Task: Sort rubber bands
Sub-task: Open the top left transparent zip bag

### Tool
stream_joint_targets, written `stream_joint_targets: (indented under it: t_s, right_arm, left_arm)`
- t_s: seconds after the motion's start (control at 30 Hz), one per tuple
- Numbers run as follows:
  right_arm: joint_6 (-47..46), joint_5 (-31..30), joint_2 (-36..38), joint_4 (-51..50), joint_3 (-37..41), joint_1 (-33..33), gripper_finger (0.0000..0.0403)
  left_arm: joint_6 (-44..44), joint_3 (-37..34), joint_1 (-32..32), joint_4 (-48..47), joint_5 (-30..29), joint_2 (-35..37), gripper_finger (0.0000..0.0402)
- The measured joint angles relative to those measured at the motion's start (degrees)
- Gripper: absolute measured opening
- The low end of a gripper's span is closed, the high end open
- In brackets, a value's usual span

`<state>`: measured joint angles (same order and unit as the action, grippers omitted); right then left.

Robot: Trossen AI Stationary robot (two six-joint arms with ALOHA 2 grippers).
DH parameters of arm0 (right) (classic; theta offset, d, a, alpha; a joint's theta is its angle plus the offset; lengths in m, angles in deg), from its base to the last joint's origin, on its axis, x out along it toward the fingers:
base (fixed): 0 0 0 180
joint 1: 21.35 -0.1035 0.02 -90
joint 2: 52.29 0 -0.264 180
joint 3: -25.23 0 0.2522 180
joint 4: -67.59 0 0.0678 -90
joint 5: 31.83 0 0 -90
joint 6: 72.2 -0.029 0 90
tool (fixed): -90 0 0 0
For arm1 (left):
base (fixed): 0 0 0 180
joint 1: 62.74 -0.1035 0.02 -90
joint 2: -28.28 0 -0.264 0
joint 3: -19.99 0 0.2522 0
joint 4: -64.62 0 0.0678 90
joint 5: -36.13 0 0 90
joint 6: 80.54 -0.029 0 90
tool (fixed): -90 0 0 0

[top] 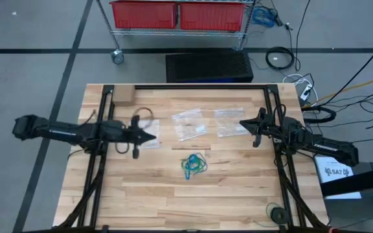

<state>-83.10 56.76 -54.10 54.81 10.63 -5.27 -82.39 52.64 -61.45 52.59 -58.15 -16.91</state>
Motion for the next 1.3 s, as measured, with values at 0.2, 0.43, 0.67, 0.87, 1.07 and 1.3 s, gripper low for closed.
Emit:
stream_joint_targets:
  t_s: [0.2,0.43,0.67,0.87,1.07,1.3]
  right_arm:
    - [0.0,0.0,0.0,0.0,0.0,0.0,0.0000]
    - [0.0,0.0,0.0,0.0,0.0,0.0,0.0000]
    - [0.0,0.0,0.0,0.0,0.0,0.0,0.0000]
    - [0.0,0.0,0.0,0.2,0.0,0.0,0.0000]
    - [0.0,0.0,0.0,0.9,0.0,0.0,0.0000]
    - [-2.2,0.0,0.0,1.3,0.0,0.0,0.0000]
  left_arm:
    - [8.9,9.7,5.5,-20.3,-2.4,-13.9,0.0004]
    - [15.2,18.8,12.4,-36.5,-11.4,-25.1,0.0004]
    - [21.0,19.4,13.8,-42.0,-15.6,-34.5,0.0010]
    - [21.0,19.5,13.7,-41.8,-18.1,-39.5,0.0054]
    - [21.0,19.7,13.8,-41.7,-20.5,-42.5,0.0097]
    - [20.4,19.6,13.8,-40.1,-20.5,-44.5,0.0063]
